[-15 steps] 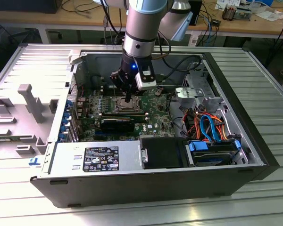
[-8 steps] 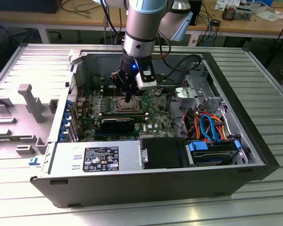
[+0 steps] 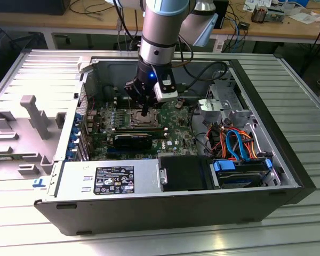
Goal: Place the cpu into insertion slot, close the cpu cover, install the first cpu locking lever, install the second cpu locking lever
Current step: 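Install the first cpu locking lever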
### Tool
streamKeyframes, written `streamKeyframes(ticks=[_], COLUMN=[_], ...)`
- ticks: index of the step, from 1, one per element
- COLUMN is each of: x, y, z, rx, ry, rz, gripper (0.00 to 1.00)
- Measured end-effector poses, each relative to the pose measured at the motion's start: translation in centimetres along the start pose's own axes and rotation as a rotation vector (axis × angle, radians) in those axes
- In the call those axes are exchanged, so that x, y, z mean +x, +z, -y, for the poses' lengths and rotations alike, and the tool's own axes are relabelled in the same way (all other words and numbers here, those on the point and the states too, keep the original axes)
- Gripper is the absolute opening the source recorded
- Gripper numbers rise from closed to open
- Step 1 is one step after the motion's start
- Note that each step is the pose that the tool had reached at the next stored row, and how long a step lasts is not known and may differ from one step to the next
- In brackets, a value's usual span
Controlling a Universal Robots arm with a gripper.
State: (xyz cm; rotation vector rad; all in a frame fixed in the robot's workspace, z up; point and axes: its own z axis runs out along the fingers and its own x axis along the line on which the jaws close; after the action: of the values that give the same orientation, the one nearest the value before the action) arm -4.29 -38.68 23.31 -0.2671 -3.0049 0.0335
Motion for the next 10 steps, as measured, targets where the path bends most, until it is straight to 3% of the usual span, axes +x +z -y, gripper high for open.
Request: streamKeyframes(ticks=[10], x=[0.0], y=[0.0], z=[0.0], rx=[0.0023], ry=[-0.019], rz=[0.0006], gripper=[0.11])
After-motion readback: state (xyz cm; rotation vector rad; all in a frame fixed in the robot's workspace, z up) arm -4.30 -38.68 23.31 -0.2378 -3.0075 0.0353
